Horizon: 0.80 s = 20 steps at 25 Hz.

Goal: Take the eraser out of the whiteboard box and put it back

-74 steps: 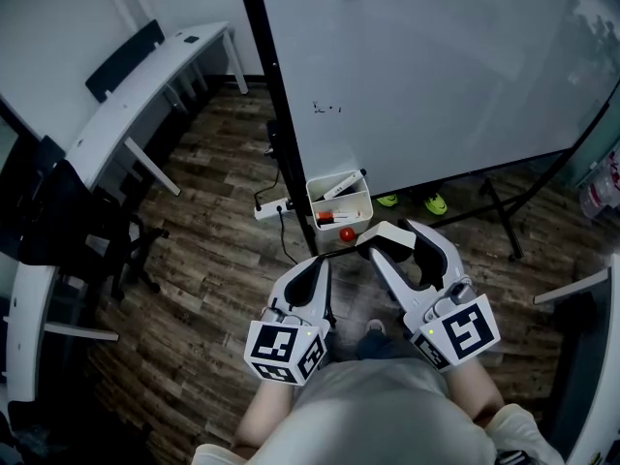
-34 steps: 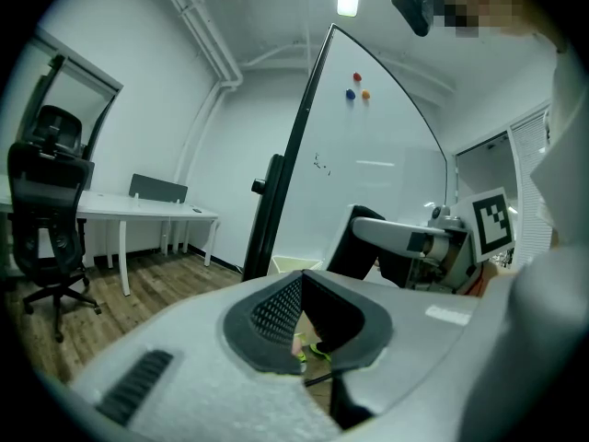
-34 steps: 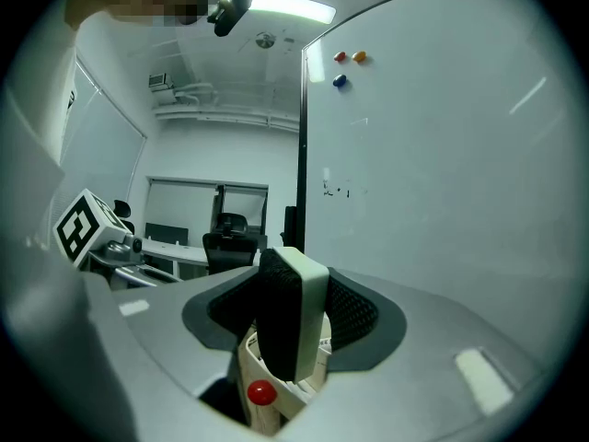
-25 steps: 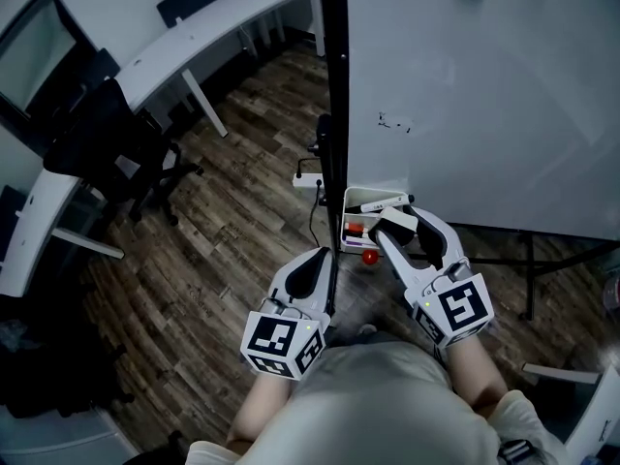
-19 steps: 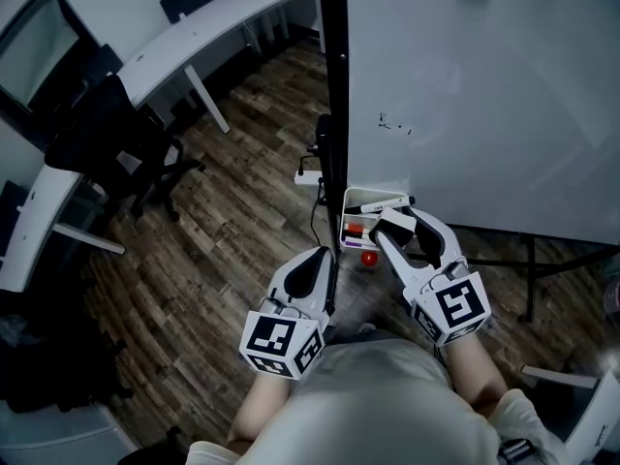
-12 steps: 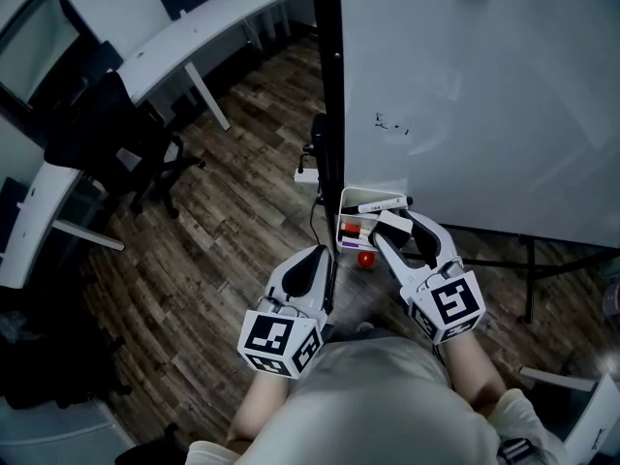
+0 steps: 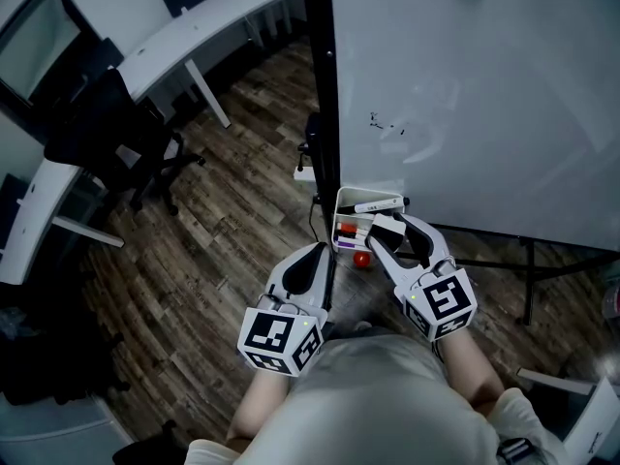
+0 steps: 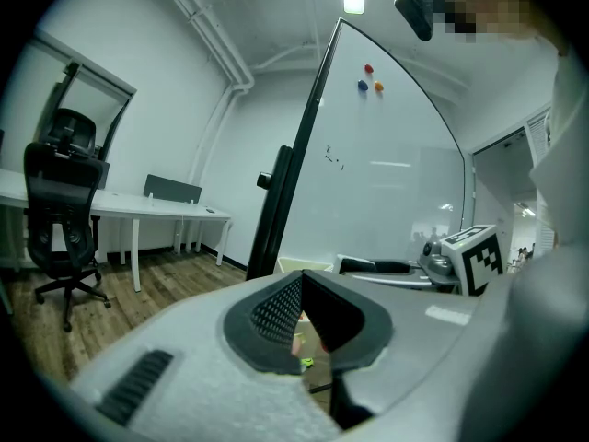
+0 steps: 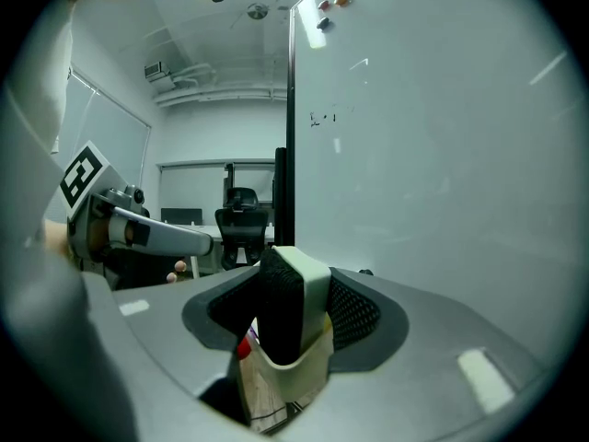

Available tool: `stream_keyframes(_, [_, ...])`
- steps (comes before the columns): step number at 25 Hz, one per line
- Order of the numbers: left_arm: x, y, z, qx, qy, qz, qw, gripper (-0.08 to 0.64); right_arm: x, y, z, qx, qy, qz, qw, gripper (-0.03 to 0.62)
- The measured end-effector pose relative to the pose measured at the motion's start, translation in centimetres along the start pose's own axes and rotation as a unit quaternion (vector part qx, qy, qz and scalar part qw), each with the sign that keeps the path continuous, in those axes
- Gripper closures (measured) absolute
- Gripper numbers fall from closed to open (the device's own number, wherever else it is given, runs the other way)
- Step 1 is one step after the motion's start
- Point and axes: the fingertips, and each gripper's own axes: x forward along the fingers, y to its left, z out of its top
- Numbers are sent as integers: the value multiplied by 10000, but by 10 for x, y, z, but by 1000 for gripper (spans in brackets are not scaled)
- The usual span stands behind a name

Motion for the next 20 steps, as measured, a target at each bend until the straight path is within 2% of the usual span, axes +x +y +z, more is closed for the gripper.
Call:
stream_keyframes(16, [1,-6,0,-4,-2,-41,10000,558,-1,1,1,50,-66,0,10000,364])
stream_keyframes(20, [-1,-7,-1,-22,17,-85,10000,558,-4,-1,8,80,-175,-69,9998,314])
